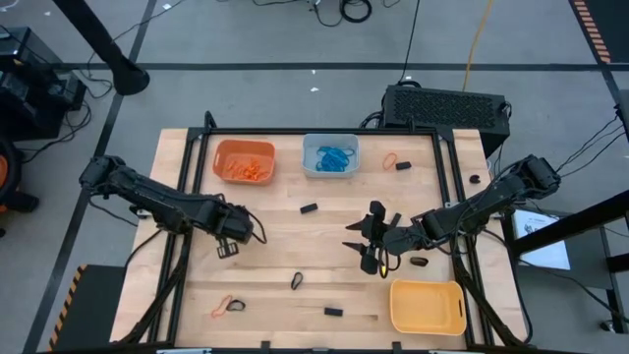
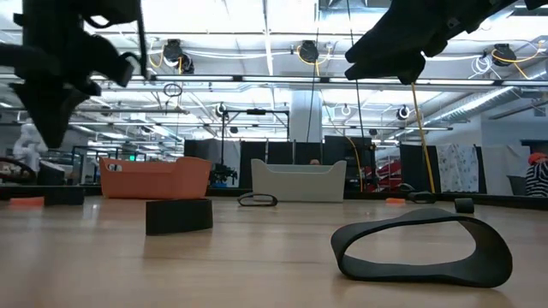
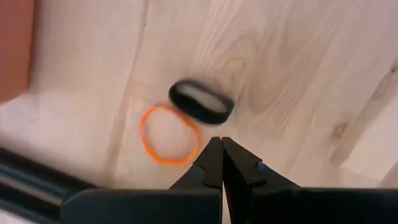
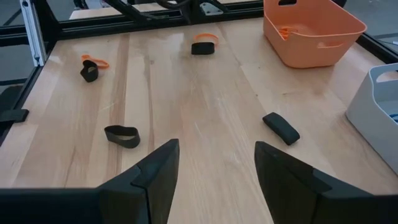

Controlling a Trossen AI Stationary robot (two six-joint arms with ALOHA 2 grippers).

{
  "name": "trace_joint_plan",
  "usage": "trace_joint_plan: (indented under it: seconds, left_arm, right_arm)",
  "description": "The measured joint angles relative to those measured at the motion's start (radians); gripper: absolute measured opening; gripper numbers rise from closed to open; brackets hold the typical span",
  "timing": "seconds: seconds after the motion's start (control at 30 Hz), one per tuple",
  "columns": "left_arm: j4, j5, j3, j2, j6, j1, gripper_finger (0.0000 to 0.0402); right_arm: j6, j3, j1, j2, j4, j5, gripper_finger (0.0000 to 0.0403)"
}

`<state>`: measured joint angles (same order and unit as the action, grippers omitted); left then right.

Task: Sort rubber bands into baskets
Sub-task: Put the orange rubberband into the orange bin

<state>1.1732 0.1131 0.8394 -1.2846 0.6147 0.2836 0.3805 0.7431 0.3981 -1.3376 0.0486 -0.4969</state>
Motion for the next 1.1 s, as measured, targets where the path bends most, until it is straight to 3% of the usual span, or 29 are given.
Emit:
trace_joint_plan:
  seconds: [0.13,0.4,0.53,0.97,1.1]
  left_arm:
    - [-0.05,0.0,-0.039,0.0,-0.026,0.0,0.0016]
    - [-0.05,-0.039,-0.172,0.0,-0.02,-0.045,0.012]
    - [-0.126,-0.056,-0.217,-0.004,-0.045,-0.065,0.0152]
    - [-0.196,-0.066,-0.209,-0.197,-0.126,-0.144,0.016]
    - [-0.211,-0.132,-0.206,-0.218,-0.21,-0.168,0.0155]
  right_arm:
    - [0.0,0.0,0.0,0.0,0.0,0.0,0.0201]
    - [-0.003,0.0,0.0,0.0,0.0,0.0,0.0201]
    - [-0.003,0.0,0.0,0.0,0.0,0.0,0.0201]
    - [-0.003,0.0,0.0,0.0,0.0,0.0,0.0201]
    - [-0.003,0.0,0.0,0.0,-0.001,0.0,0.0201]
